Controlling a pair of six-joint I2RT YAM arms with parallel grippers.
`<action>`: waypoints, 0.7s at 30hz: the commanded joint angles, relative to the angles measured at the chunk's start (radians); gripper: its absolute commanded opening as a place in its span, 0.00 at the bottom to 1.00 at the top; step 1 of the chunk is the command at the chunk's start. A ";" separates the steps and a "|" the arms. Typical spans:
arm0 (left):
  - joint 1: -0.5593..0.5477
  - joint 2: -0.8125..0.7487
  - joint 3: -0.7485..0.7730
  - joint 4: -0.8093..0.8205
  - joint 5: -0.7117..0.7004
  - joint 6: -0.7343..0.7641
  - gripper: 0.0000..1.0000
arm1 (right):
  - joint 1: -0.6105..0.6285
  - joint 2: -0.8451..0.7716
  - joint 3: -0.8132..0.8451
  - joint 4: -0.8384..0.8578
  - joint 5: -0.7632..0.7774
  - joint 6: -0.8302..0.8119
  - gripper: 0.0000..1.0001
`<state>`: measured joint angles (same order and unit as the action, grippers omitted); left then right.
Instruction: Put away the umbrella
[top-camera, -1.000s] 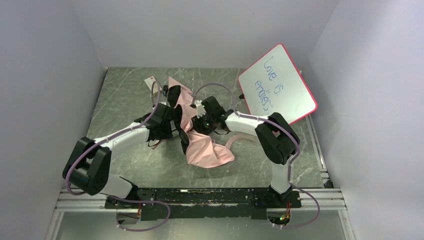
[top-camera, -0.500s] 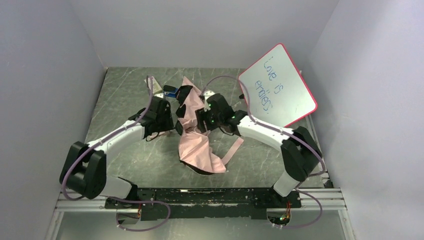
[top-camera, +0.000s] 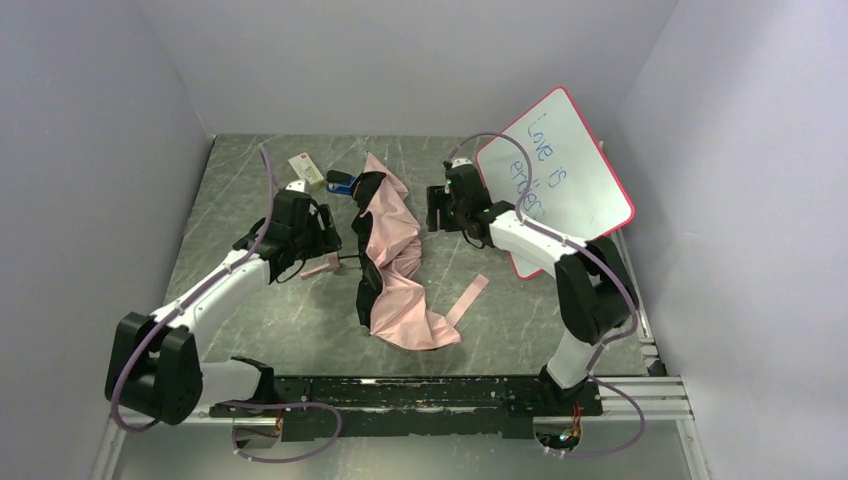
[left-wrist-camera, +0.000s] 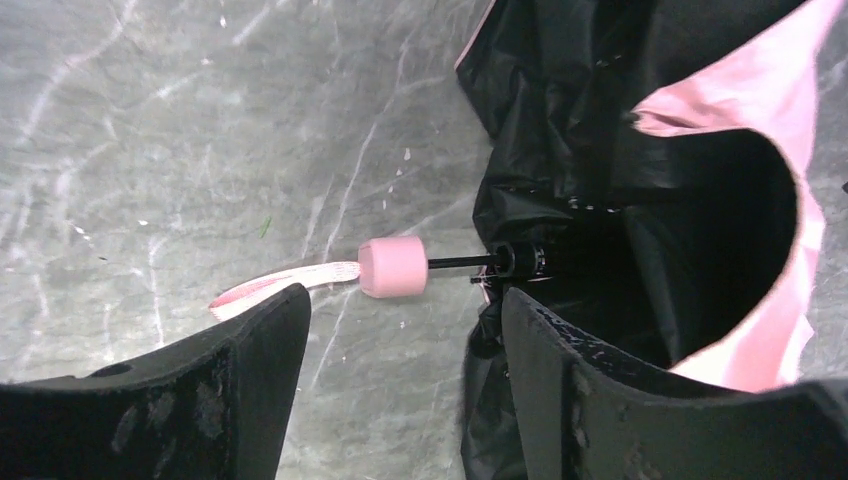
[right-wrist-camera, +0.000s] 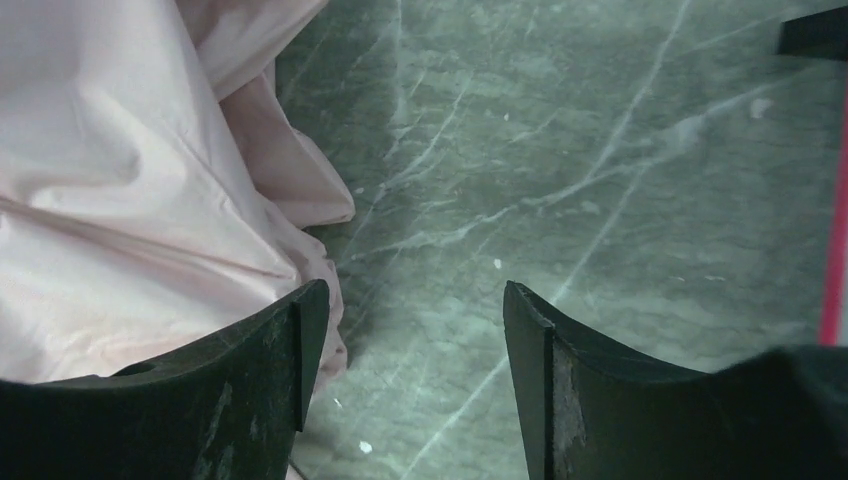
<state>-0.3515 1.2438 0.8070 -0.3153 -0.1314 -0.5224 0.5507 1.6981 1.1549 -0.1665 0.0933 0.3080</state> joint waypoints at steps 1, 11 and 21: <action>0.039 0.061 -0.036 0.131 0.153 -0.056 0.76 | -0.006 0.067 0.046 0.089 -0.108 0.070 0.69; 0.042 0.152 -0.042 0.212 0.249 -0.082 0.65 | -0.008 0.132 0.013 0.109 -0.189 0.134 0.65; 0.042 0.090 -0.027 0.107 0.177 -0.055 0.69 | -0.005 0.115 -0.051 0.096 -0.110 0.170 0.60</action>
<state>-0.3157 1.4002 0.7696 -0.1600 0.0814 -0.5945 0.5446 1.8210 1.1336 -0.0723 -0.0784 0.4522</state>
